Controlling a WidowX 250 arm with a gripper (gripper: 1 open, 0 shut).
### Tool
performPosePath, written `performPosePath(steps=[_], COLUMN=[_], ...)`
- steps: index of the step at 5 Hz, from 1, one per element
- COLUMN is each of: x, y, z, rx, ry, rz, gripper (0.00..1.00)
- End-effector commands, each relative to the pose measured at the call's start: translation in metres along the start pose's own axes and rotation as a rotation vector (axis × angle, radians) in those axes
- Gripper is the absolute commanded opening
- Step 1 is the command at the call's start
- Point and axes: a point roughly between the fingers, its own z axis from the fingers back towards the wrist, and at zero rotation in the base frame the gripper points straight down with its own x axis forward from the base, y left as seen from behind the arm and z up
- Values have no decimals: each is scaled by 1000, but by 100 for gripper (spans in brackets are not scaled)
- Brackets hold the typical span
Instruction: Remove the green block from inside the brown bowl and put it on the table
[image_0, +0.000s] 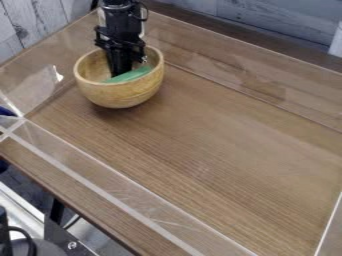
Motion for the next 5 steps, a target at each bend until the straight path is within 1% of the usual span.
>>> performPosePath(steps=[1, 2, 4, 5], x=[-4, -3, -5, -5], y=[6, 3, 8, 2], z=[-8, -9, 30, 45], rx=[18, 29, 67, 64], ry=[10, 16, -50, -57], rz=[20, 19, -6, -9], gripper=[0, 0, 0, 0])
